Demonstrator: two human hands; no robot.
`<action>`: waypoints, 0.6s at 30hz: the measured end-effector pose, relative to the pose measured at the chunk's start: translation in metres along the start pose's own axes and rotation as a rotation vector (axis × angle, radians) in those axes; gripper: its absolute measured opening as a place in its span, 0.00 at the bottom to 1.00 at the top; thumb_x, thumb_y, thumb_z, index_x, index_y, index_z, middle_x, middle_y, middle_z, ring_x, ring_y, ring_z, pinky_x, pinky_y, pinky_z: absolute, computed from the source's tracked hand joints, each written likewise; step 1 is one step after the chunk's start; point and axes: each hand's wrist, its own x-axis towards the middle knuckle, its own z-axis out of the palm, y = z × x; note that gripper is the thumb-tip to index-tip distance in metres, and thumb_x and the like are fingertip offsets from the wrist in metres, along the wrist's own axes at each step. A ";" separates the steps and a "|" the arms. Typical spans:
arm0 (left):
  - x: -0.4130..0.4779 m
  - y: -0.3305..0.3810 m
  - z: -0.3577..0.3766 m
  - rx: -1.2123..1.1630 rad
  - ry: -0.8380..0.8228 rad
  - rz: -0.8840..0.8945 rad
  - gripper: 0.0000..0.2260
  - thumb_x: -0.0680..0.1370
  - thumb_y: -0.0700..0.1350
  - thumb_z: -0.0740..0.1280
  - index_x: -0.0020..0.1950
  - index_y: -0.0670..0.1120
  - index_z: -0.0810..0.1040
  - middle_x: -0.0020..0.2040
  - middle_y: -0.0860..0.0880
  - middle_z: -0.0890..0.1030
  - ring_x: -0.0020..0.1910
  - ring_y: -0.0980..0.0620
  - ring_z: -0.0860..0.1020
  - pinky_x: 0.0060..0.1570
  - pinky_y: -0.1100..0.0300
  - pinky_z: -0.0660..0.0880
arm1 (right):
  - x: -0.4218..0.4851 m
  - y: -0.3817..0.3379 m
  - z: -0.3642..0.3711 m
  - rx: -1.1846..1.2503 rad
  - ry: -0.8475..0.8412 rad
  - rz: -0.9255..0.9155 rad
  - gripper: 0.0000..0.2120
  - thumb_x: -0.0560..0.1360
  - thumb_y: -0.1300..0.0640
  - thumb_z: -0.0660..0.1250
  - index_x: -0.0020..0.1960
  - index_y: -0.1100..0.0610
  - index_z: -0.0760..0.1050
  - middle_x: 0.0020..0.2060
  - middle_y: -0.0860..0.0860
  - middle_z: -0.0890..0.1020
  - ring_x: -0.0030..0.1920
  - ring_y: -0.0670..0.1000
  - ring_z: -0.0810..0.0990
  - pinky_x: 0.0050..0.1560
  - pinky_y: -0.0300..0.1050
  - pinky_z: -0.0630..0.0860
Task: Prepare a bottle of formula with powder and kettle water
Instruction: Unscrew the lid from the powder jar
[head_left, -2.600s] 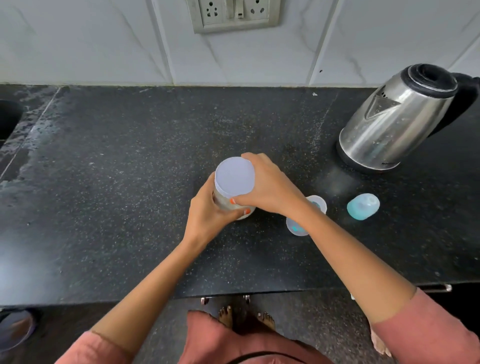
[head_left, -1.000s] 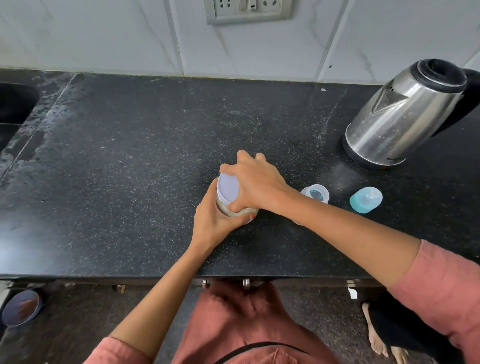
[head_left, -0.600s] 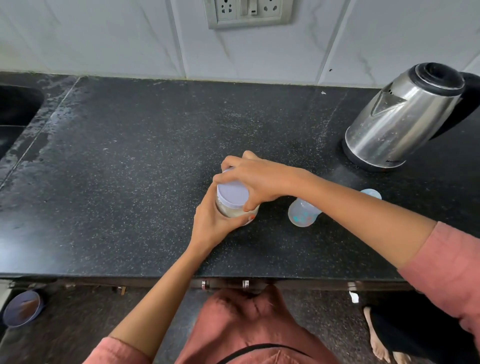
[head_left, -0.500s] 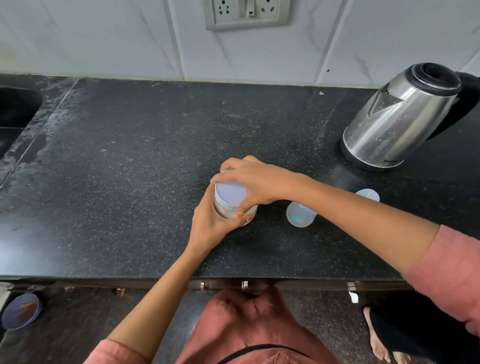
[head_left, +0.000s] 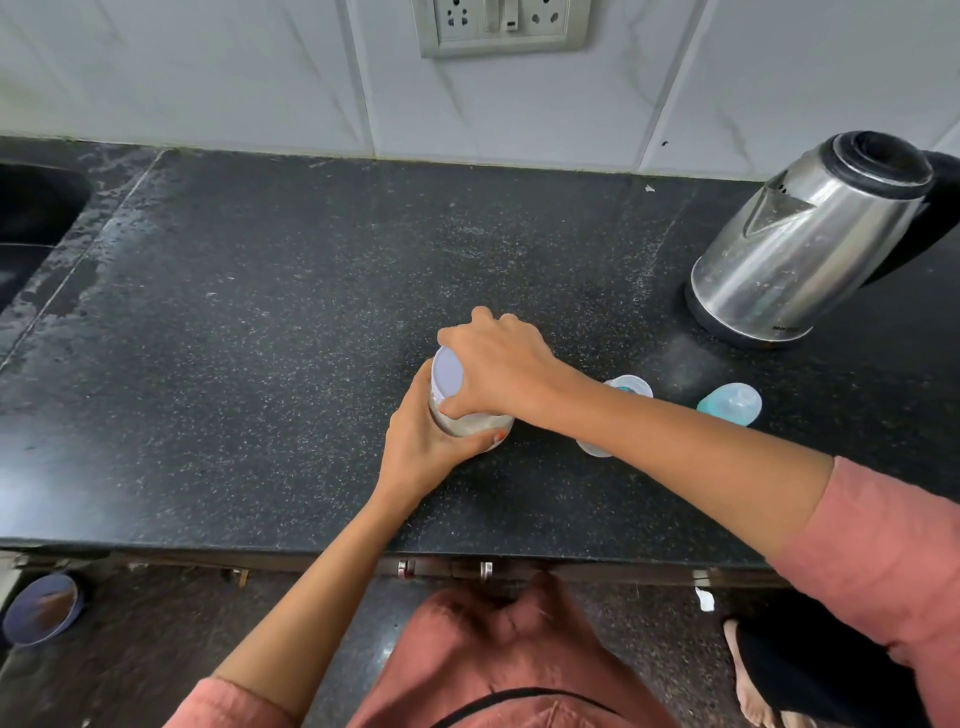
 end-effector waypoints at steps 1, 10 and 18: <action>0.000 0.000 0.000 -0.001 0.000 0.000 0.34 0.56 0.61 0.75 0.54 0.79 0.61 0.49 0.76 0.74 0.50 0.74 0.74 0.42 0.80 0.68 | -0.001 0.000 -0.001 0.010 -0.014 -0.008 0.26 0.68 0.47 0.70 0.62 0.55 0.69 0.57 0.58 0.72 0.54 0.60 0.74 0.42 0.46 0.66; 0.002 -0.003 0.000 0.032 -0.004 0.003 0.31 0.55 0.62 0.74 0.52 0.76 0.62 0.49 0.70 0.76 0.51 0.73 0.73 0.43 0.77 0.68 | -0.001 0.020 -0.005 0.119 -0.232 -0.301 0.32 0.64 0.66 0.71 0.65 0.50 0.66 0.60 0.52 0.65 0.61 0.55 0.64 0.52 0.45 0.70; 0.002 -0.003 0.000 0.013 -0.006 -0.003 0.36 0.56 0.60 0.75 0.56 0.79 0.59 0.51 0.79 0.72 0.52 0.76 0.71 0.44 0.81 0.67 | 0.003 0.023 -0.001 0.297 -0.095 -0.055 0.40 0.66 0.42 0.72 0.71 0.54 0.59 0.67 0.54 0.65 0.68 0.58 0.61 0.61 0.52 0.65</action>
